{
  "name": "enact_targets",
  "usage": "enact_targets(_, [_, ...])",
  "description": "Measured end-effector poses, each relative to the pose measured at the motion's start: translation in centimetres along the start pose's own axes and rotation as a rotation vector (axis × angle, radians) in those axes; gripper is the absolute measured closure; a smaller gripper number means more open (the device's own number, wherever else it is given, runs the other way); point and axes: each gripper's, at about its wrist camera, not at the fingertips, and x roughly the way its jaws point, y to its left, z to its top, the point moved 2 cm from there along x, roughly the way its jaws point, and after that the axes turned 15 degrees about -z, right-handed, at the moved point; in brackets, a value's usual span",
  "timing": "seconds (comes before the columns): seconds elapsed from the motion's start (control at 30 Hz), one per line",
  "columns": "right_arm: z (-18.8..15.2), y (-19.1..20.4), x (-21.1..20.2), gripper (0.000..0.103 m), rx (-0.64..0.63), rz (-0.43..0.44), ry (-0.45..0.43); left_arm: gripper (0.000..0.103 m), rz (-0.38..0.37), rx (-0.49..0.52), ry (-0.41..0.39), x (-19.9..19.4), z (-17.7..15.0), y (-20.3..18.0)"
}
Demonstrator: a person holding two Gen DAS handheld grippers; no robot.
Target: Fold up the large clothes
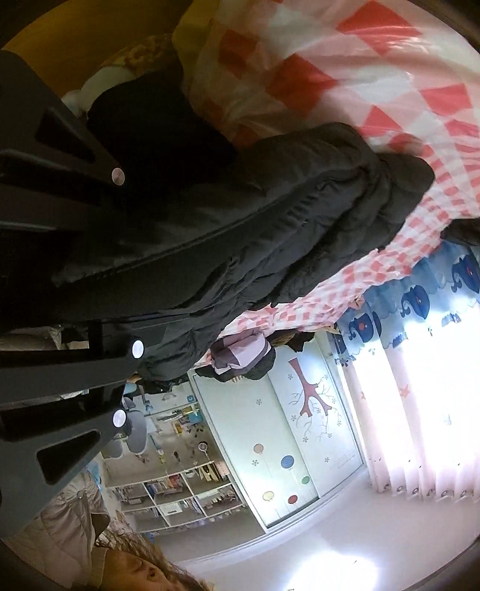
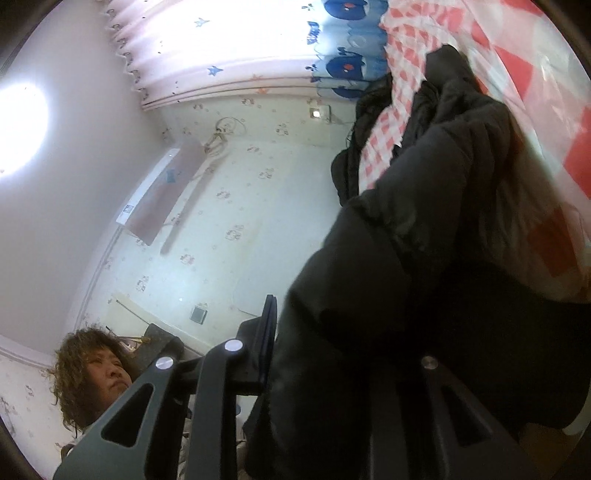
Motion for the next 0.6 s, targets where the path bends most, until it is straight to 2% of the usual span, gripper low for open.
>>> enact_targets(0.23, [1.5,2.1,0.5,0.080,-0.032,0.066,-0.019,0.092,-0.062,0.063,-0.045,-0.2,1.7,-2.7])
enact_targets(0.43, [2.9,5.4,0.1,0.080,-0.091,0.174,-0.053,0.092,-0.138,0.128,-0.084,-1.1,3.0,-6.2])
enact_targets(0.5, [3.2,6.2,0.3,0.078,-0.104,0.210,-0.057,0.092,-0.158,0.137,-0.109,-1.4,4.2,-6.9])
enact_targets(0.6, [4.6,6.7,1.0,0.078,-0.110,0.212,-0.057,0.092,-0.157,0.138,-0.144,-1.2,6.5,-7.1])
